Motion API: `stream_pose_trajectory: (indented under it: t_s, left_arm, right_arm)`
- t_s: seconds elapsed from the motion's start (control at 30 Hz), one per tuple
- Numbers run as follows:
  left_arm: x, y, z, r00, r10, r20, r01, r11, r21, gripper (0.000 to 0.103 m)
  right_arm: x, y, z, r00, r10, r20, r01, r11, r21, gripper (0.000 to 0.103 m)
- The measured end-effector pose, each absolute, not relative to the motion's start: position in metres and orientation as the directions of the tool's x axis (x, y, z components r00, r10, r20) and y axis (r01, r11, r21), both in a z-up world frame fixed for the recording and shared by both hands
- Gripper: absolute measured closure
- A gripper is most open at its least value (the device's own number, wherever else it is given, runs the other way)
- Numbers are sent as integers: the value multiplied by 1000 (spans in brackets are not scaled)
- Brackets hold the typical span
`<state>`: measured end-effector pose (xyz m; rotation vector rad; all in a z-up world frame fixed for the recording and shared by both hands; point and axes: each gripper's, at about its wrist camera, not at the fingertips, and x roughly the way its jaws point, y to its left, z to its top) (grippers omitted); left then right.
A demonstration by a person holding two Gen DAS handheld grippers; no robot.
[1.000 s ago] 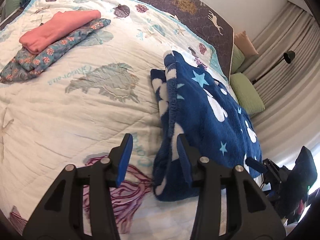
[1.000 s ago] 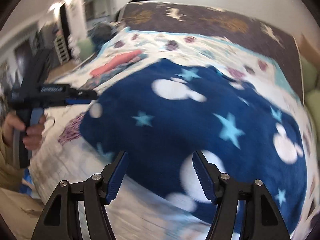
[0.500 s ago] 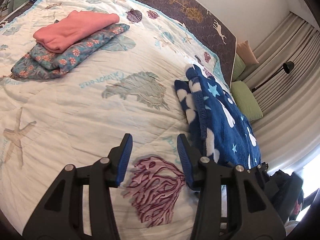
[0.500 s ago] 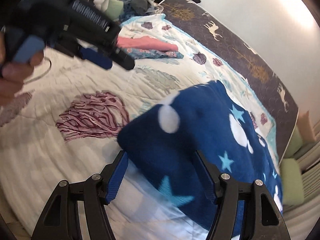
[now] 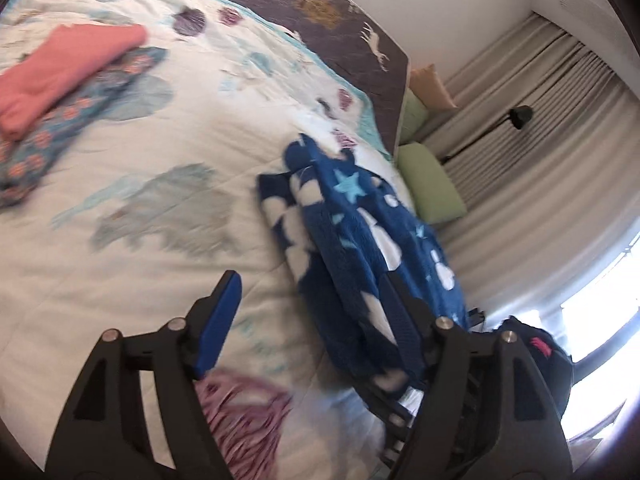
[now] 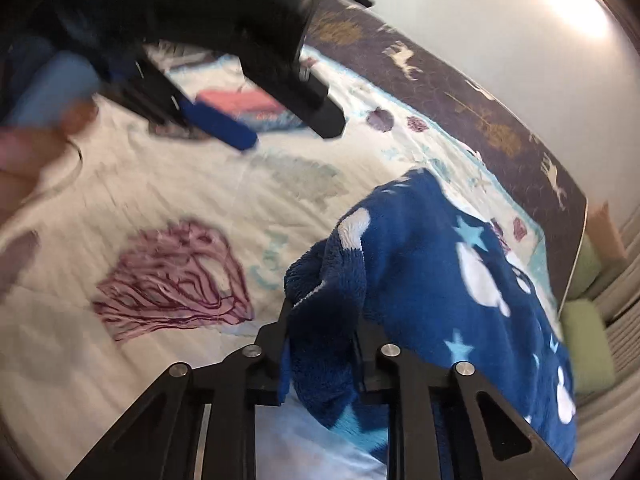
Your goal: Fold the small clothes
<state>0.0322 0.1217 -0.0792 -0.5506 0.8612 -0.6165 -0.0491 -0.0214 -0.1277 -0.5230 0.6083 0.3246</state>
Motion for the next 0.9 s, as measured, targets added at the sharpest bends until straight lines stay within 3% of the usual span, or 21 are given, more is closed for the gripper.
stream_pose_trajectory:
  t_s: [0.2, 0.3, 0.33, 0.37, 0.4, 0.47, 0.67, 0.9]
  left_arm:
    - [82, 78, -93, 361, -820, -445, 274, 550, -789, 30]
    - [99, 60, -99, 341, -809, -478, 239, 566, -789, 30]
    - [102, 58, -101, 346, -798, -493, 224, 581, -783, 37]
    - [106, 56, -103, 347, -792, -501, 213, 587, -781, 63]
    - [109, 55, -104, 336, -798, -500, 209, 581, -787, 71]
    - [107, 55, -99, 351, -801, -485, 205, 571, -795, 76]
    - [95, 17, -44, 407, -746, -528, 315, 657, -685, 79]
    - [83, -88, 20, 386, -721, -576, 500, 688, -526, 79]
  right_arm:
    - [-48, -57, -95, 741, 247, -624, -436, 884, -167, 82]
    - [-45, -60, -96, 727, 265, -634, -446, 884, -142, 83]
    - [-46, -60, -97, 726, 269, -633, -450, 882, -141, 83]
    - [-46, -59, -97, 725, 274, -632, -454, 880, -139, 83]
    - [-45, -60, -96, 725, 280, -630, -458, 879, -135, 83]
    - [-46, -64, -94, 727, 296, -619, -461, 879, -122, 83]
    - [-51, -94, -75, 749, 358, -557, -457, 888, -44, 84]
    - [-71, -173, -45, 825, 368, -429, -370, 925, 82, 84]
